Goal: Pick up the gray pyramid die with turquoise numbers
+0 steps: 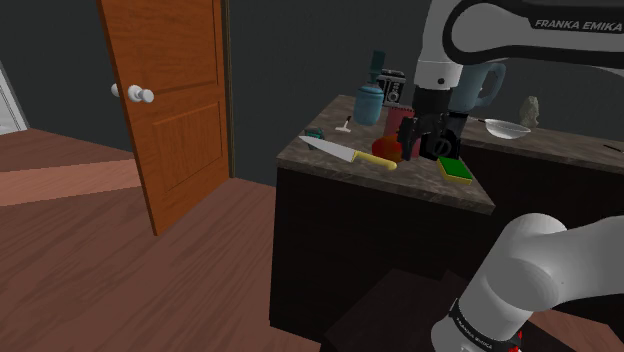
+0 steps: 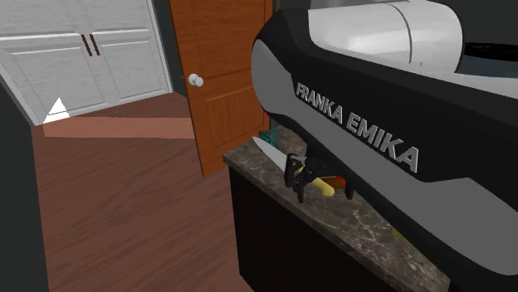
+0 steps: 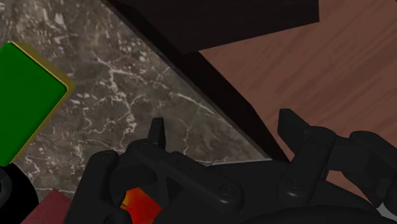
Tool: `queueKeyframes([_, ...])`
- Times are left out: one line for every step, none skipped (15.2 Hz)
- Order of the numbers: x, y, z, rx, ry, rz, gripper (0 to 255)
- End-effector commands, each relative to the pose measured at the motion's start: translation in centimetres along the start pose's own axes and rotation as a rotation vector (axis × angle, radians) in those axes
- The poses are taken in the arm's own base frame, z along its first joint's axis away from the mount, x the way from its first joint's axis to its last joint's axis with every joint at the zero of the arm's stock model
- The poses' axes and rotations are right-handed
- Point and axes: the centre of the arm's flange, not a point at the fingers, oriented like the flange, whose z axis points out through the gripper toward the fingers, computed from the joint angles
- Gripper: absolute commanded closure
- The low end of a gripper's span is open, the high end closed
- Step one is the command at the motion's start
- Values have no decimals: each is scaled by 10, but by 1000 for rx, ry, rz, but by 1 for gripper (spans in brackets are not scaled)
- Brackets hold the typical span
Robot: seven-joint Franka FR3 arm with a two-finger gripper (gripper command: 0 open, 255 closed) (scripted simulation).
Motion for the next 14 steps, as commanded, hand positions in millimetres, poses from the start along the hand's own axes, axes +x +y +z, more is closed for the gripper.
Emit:
queueKeyframes([0,0,0,0,0,0,0])
queueKeyframes([11,-4,1,5,9,6,0])
queueKeyframes([22,-7,1,11,17,11,0])
queueKeyframes([33,-11,2,16,26,17,0])
queueKeyframes([44,-14,2,22,35,22,0])
queueKeyframes([55,-18,3,27,43,28,0])
queueKeyframes([67,-21,3,33,52,34,0])
queueKeyframes([78,-24,3,38,61,39,0])
queueKeyframes([89,-27,3,44,70,45,0])
queueKeyframes([100,-30,3,49,78,50,0])
queueKeyframes([112,-34,3,55,87,56,0])
queueKeyframes([123,-37,2,60,96,62,0])
queueKeyframes([134,-39,2,65,104,67,0])
queueKeyframes([145,-42,1,71,113,73,0])
